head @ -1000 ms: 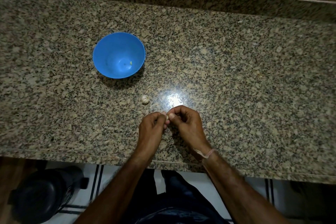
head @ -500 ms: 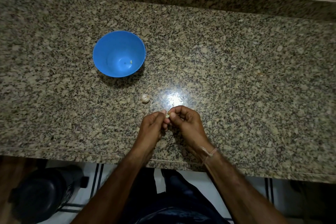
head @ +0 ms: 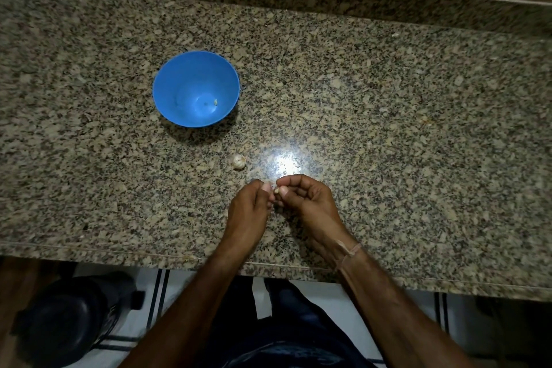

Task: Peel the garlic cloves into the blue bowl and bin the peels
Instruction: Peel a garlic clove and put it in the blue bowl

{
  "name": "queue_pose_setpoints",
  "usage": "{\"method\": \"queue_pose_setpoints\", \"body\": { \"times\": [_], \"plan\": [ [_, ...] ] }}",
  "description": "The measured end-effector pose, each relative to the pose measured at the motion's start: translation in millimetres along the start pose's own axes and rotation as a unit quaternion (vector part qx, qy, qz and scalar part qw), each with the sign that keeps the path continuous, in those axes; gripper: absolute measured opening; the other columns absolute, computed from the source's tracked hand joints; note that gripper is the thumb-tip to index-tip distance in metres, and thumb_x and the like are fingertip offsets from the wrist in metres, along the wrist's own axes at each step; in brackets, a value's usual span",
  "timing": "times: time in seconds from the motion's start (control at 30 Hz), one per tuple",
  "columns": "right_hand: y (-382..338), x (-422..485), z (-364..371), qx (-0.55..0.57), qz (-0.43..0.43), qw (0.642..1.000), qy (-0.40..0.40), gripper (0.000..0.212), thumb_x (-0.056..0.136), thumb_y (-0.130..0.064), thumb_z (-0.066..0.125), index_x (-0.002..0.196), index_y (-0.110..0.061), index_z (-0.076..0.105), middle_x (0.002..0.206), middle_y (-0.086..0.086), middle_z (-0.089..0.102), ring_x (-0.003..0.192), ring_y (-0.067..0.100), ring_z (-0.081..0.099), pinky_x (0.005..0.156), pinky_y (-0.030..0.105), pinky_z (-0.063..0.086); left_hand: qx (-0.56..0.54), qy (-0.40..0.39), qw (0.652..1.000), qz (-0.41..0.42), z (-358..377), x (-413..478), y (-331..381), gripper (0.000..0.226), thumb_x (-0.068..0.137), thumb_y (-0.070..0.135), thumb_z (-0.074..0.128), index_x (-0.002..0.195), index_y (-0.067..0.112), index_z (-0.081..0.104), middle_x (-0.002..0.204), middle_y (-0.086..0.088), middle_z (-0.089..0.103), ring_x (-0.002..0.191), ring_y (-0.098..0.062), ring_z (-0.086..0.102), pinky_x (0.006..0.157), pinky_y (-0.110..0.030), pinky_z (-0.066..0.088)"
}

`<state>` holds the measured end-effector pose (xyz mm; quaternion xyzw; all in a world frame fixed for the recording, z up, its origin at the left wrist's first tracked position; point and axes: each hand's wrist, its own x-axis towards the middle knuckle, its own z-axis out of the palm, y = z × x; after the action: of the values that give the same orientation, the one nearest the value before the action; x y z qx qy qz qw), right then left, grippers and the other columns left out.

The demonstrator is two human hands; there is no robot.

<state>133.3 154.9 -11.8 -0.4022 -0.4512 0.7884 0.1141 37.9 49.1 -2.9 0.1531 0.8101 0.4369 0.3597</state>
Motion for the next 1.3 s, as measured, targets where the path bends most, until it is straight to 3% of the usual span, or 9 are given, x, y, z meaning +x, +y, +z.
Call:
{"method": "queue_pose_setpoints", "body": {
  "times": [0.1, 0.23, 0.37, 0.5, 0.6, 0.8, 0.93, 1.07, 1.3],
  "plan": [
    [-1.7, -2.5, 1.3, -0.007, 0.002, 1.0, 0.007, 0.011, 0.097, 0.0, 0.068, 0.105, -0.004, 0.074, 0.099, 0.023, 0.075, 0.091, 0.03, 0.069, 0.09, 0.047, 0.056, 0.046, 0.033, 0.998, 0.02, -0.4, -1.6, 0.8, 0.008, 0.1, 0.02, 0.064, 0.097, 0.026, 0.06, 0.091, 0.009, 0.068, 0.083, -0.011, 0.066, 0.068, -0.03, 0.053],
    [-5.1, -3.7, 1.9, 0.001, 0.008, 0.999, 0.035, 0.008, 0.095, -0.004, 0.072, 0.103, -0.003, 0.074, 0.089, 0.015, 0.073, 0.084, 0.029, 0.064, 0.084, 0.044, 0.056, 0.129, 0.096, 0.986, 0.037, -6.0, -6.7, 1.9, 0.013, 0.097, 0.036, 0.066, 0.087, 0.029, 0.066, 0.078, 0.011, 0.069, 0.07, -0.007, 0.063, 0.061, -0.029, 0.047],
    [-6.2, -2.7, 4.1, -0.014, 0.008, 0.999, 0.042, 0.011, 0.095, -0.006, 0.073, 0.104, -0.001, 0.072, 0.088, 0.015, 0.071, 0.078, 0.027, 0.061, 0.078, 0.044, 0.054, 0.129, 0.102, 0.984, 0.073, -10.7, -6.6, -0.7, 0.02, 0.096, 0.033, 0.069, 0.116, 0.035, 0.069, 0.109, 0.019, 0.067, 0.089, -0.003, 0.064, 0.07, -0.026, 0.049],
    [-5.4, -2.1, 9.2, -0.036, 0.006, 0.998, 0.042, 0.009, 0.096, -0.007, 0.073, 0.103, -0.002, 0.072, 0.088, 0.014, 0.073, 0.075, 0.023, 0.062, 0.075, 0.04, 0.056, 0.167, 0.119, 0.973, 0.11, -14.3, -5.2, -3.2, 0.012, 0.097, 0.043, 0.065, 0.09, 0.033, 0.068, 0.089, 0.016, 0.064, 0.083, -0.009, 0.061, 0.064, -0.03, 0.046],
    [-3.8, 0.2, 16.5, -0.028, 0.011, 0.998, 0.052, 0.006, 0.095, -0.007, 0.074, 0.1, -0.003, 0.074, 0.089, 0.017, 0.074, 0.079, 0.025, 0.066, 0.081, 0.043, 0.056, 0.168, 0.119, 0.972, 0.117, -19.6, -2.3, -6.1, 0.02, 0.101, 0.038, 0.061, 0.083, 0.029, 0.062, 0.079, 0.011, 0.061, 0.074, -0.011, 0.057, 0.058, -0.032, 0.042],
    [0.9, 1.2, 31.6, -0.033, 0.003, 0.998, 0.057, 0.009, 0.094, -0.009, 0.075, 0.1, -0.003, 0.074, 0.099, 0.027, 0.075, 0.094, 0.042, 0.073, 0.092, 0.053, 0.058, 0.073, 0.059, 0.989, 0.117, -31.1, 2.7, -3.0, 0.01, 0.101, 0.034, 0.063, 0.099, 0.03, 0.072, 0.088, 0.016, 0.072, 0.081, 0.001, 0.065, 0.071, -0.033, 0.056],
    [-0.7, 2.5, 32.3, -0.077, -0.025, 0.995, 0.056, 0.009, 0.096, -0.005, 0.072, 0.105, -0.005, 0.075, 0.099, 0.023, 0.076, 0.088, 0.034, 0.073, 0.088, 0.048, 0.061, 0.065, 0.054, 0.992, 0.095, -43.1, 8.7, -8.2, 0.011, 0.1, 0.032, 0.064, 0.096, 0.028, 0.074, 0.083, 0.013, 0.073, 0.077, 0.001, 0.066, 0.07, -0.036, 0.058],
    [0.8, 3.6, 21.2, -0.219, -0.087, 0.966, 0.103, 0.021, 0.094, 0.0, 0.072, 0.11, -0.013, 0.075, 0.105, 0.0, 0.078, 0.098, 0.013, 0.074, 0.083, 0.023, 0.061, 0.068, 0.103, 0.987, 0.102, -69.4, 13.3, -27.0, 0.005, 0.098, 0.023, 0.068, 0.1, 0.022, 0.073, 0.084, 0.01, 0.07, 0.077, -0.005, 0.065, 0.067, -0.034, 0.058],
    [9.1, -4.3, 10.5, -0.232, -0.113, 0.957, 0.131, 0.031, 0.094, 0.004, 0.07, 0.121, -0.01, 0.072, 0.117, 0.0, 0.075, 0.109, 0.007, 0.071, 0.09, 0.022, 0.059, 0.139, 0.095, 0.973, 0.155, -75.4, 12.2, -42.2, 0.025, 0.093, 0.015, 0.074, 0.115, 0.021, 0.062, 0.109, 0.007, 0.052, 0.09, -0.009, 0.057, 0.071, -0.027, 0.052]
  ]
}}
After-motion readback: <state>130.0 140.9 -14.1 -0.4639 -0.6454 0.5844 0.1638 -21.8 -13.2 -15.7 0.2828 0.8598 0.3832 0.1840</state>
